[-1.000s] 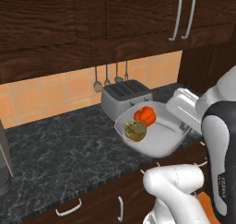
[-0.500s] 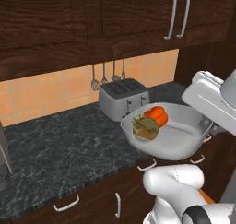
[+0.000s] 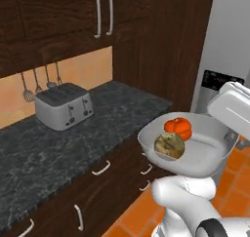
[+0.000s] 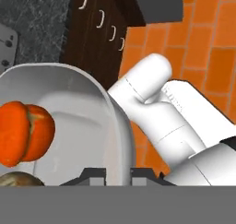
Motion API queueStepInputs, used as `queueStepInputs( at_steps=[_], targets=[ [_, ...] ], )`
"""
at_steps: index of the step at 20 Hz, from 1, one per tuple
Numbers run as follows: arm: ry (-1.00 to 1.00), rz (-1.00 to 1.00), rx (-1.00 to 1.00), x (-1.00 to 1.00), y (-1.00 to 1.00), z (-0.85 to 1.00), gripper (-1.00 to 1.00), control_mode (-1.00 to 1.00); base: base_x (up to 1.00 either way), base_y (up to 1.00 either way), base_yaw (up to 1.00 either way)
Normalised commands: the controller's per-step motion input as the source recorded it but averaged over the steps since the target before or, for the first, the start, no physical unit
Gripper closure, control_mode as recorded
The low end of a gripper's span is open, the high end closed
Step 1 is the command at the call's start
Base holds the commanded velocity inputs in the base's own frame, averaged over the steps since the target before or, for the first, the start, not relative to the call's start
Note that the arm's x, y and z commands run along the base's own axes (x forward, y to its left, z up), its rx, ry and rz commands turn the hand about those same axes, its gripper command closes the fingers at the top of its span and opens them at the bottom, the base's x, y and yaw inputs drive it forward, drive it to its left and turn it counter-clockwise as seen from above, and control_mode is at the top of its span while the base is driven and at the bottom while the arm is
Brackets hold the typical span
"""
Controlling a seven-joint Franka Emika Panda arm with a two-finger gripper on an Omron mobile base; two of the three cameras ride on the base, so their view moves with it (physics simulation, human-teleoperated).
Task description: Take the meat container that has the shrimp and place it on the second highest rack of the freezer. Then take the vegetable container that has the onion and squash and place it on the highest rack of the freezer.
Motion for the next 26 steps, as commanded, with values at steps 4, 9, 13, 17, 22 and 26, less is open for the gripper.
queueStepInputs(
  at_steps=[4,9,13,17,22,26],
  targets=[
    [0.0,0.0,0.0,0.0,0.0,0.0,1.0,1.0,0.06,-0.52,-0.73],
    [0.0,0.0,0.0,0.0,0.0,0.0,1.0,1.0,0.13,-0.69,-0.68],
    [0.0,0.0,0.0,0.0,0.0,0.0,1.0,1.0,0.34,-0.79,-0.58],
    [0.0,0.0,0.0,0.0,0.0,0.0,1.0,1.0,0.47,-0.8,-0.54],
    [0.0,0.0,0.0,0.0,0.0,0.0,1.0,1.0,0.58,-0.83,-0.47],
    [0.0,0.0,0.0,0.0,0.0,0.0,1.0,1.0,0.94,-0.53,-0.26]
  ],
)
